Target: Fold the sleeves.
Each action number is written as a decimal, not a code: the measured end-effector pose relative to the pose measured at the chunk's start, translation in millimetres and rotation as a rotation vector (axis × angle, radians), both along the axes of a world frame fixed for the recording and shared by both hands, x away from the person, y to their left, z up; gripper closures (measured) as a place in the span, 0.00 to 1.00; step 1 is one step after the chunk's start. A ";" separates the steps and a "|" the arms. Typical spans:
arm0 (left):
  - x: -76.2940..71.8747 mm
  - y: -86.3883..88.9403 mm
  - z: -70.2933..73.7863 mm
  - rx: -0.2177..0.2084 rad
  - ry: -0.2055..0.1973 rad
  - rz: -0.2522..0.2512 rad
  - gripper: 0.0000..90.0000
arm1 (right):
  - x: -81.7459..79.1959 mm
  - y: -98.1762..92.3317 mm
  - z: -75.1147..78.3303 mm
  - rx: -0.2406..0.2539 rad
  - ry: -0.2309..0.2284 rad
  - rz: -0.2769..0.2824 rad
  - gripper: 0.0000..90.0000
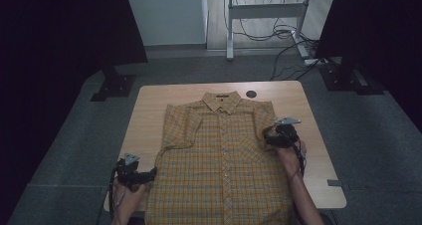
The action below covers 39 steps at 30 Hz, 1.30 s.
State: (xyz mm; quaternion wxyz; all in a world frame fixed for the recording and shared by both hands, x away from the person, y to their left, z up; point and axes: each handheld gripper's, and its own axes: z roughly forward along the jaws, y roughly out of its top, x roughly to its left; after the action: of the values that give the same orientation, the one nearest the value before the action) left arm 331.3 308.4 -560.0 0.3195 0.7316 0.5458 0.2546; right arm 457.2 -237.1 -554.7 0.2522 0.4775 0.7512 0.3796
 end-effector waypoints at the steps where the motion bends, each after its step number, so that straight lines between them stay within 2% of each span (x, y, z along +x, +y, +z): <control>1: 0.0 0.0 0.0 0.000 0.000 0.000 0.03 | -0.1 3.9 1.0 0.001 -0.007 0.012 0.26; 4: 0.0 0.0 0.0 0.000 0.000 0.000 0.03 | -0.8 16.3 3.3 -0.002 -0.015 0.045 0.26; 8: 0.0 0.0 0.0 0.000 0.000 0.000 0.03 | -0.7 27.9 1.7 0.021 -0.007 0.081 0.26; 14: 0.0 0.0 0.0 0.000 0.000 0.000 0.03 | -1.0 35.9 -2.6 0.024 0.006 0.104 0.26; 25: -0.2 0.1 0.0 0.000 0.000 -0.001 0.03 | -5.3 29.9 0.4 0.044 0.005 0.117 0.22; 39: -1.3 -0.1 0.0 -0.001 0.000 0.006 0.03 | -15.1 12.2 5.4 0.057 0.006 0.114 0.18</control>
State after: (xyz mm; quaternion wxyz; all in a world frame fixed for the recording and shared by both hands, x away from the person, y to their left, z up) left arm 330.0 308.3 -560.0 0.3191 0.7297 0.5482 0.2554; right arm 442.1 -225.0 -549.3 0.2139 0.4421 0.7669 0.4132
